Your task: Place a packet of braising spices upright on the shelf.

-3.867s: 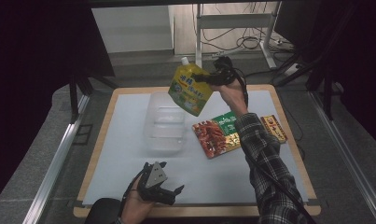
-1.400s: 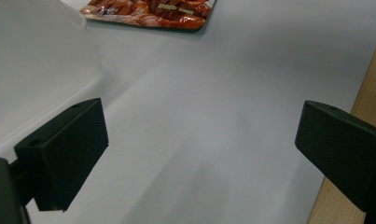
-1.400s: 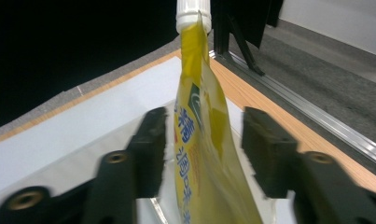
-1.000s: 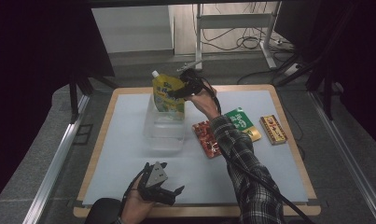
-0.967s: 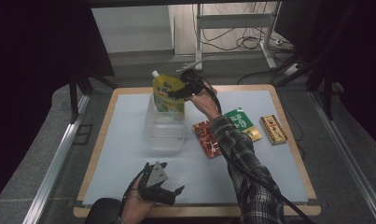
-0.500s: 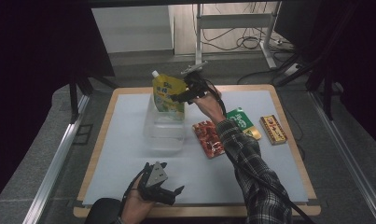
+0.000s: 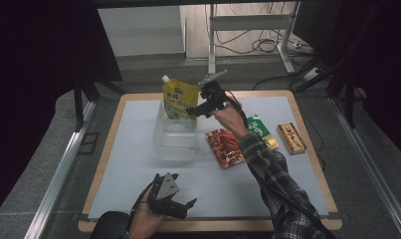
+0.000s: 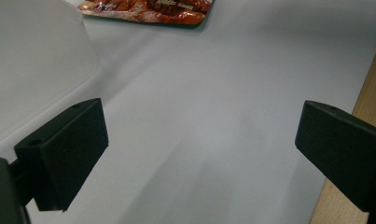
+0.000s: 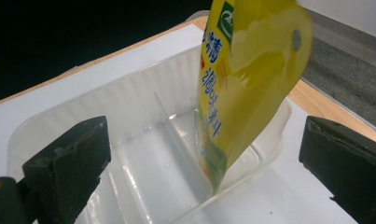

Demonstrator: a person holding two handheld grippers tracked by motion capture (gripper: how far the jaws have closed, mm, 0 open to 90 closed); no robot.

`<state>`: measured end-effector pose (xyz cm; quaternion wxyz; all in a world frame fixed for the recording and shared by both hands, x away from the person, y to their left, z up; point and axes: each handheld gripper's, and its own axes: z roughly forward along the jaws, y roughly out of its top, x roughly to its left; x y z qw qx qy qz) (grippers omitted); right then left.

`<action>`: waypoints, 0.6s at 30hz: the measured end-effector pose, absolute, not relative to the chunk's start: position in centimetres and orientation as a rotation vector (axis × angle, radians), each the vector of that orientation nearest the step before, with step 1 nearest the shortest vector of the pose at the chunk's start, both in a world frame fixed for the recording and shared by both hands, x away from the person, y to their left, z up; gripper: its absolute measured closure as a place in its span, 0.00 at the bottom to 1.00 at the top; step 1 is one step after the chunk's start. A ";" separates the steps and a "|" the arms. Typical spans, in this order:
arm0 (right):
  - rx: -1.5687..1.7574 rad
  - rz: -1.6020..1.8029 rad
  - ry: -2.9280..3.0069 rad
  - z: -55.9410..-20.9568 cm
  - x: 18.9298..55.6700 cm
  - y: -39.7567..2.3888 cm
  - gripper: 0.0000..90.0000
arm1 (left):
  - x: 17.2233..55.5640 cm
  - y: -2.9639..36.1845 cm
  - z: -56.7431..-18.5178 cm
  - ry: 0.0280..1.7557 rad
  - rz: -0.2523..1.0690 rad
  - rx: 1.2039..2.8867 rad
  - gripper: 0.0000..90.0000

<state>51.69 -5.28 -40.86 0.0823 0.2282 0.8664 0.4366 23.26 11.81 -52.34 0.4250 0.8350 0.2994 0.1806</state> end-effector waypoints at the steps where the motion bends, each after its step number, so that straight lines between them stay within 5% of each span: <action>1: 0.680 1.300 2.589 -40.9 51.6 -5.3 0.02 | 23.3 11.8 -52.4 0.748 0.452 2.089 0.03; 18: 0.605 1.270 2.617 -41.4 49.0 -6.7 0.00 | 23.2 11.7 -52.4 0.745 0.449 2.090 0.03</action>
